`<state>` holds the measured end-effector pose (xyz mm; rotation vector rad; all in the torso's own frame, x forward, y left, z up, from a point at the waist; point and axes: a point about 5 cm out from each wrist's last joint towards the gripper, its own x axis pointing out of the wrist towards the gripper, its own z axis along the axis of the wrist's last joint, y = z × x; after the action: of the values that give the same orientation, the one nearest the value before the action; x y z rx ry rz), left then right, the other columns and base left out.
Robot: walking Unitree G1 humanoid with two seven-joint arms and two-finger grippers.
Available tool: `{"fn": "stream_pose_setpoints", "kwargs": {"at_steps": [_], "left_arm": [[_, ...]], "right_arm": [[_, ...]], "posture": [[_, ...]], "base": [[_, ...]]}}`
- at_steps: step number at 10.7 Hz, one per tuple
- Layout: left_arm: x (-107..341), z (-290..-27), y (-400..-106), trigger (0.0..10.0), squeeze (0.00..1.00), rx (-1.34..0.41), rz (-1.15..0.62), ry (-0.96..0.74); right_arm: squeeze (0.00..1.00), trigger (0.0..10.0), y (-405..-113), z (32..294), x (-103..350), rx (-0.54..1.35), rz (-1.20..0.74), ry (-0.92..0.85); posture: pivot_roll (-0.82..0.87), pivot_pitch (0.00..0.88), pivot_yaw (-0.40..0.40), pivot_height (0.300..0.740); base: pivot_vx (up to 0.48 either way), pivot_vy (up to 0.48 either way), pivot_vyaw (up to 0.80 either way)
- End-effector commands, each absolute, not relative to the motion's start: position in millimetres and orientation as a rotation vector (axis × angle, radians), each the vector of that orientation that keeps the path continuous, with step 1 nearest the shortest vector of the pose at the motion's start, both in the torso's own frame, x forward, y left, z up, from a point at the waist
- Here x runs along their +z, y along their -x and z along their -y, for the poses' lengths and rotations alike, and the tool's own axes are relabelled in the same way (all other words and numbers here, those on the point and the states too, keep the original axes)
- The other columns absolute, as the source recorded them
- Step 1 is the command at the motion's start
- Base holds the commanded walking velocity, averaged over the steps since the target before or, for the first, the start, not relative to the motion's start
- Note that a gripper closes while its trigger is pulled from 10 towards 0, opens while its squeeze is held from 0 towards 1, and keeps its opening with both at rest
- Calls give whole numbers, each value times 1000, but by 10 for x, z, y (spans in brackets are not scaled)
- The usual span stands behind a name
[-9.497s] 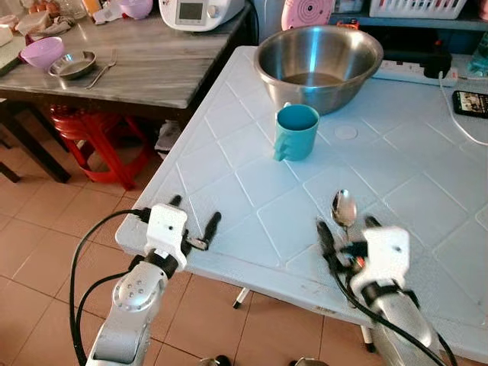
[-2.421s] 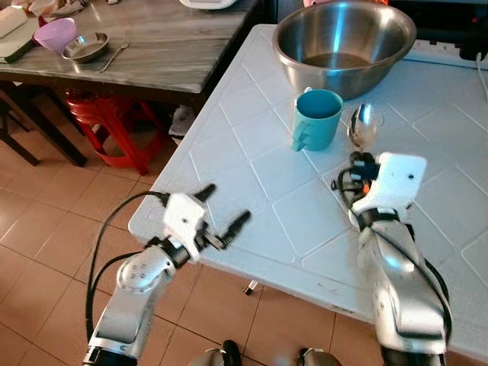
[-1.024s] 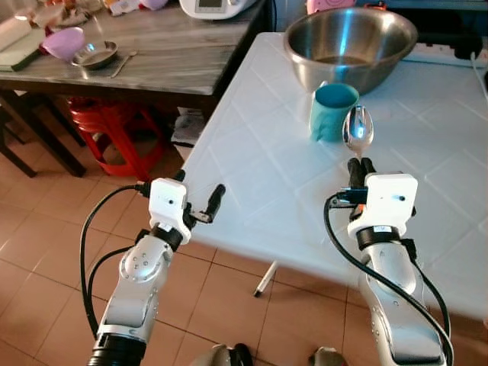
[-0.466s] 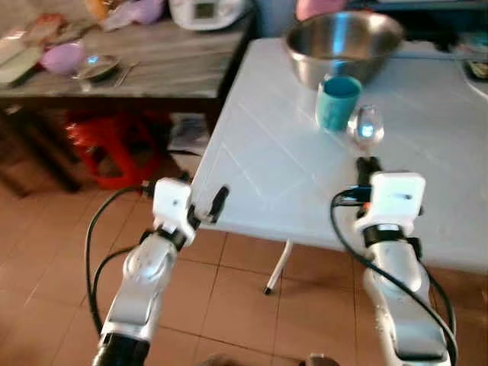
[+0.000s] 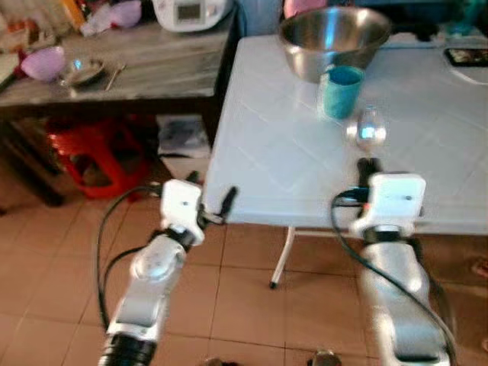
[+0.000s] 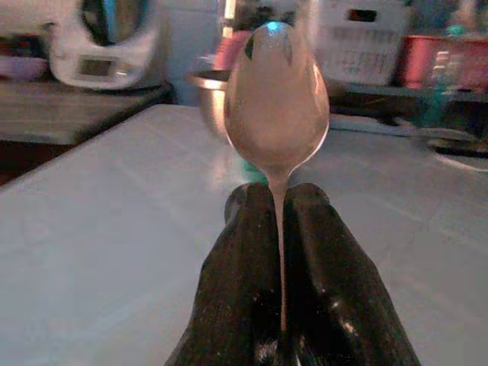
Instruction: Setting the table
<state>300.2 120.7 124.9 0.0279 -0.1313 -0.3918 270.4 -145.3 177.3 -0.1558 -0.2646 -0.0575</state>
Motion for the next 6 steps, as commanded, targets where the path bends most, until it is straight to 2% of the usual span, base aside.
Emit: {"fn": "stream_pose_setpoints", "kwargs": {"at_steps": [1,6], "left_arm": [[1240,-1211,-3001,10000,0,-383,129,-30],[1248,-1177,-3013,10000,0,-381,132,-25]], "right_arm": [[0,10000,-2709,1463,1799,-63,280,160],[0,10000,-2725,1448,1783,-58,279,156]], "posture": [[-150,142,138,740],[-145,138,144,740]], "base": [[0,364,0],[0,372,0]]}}
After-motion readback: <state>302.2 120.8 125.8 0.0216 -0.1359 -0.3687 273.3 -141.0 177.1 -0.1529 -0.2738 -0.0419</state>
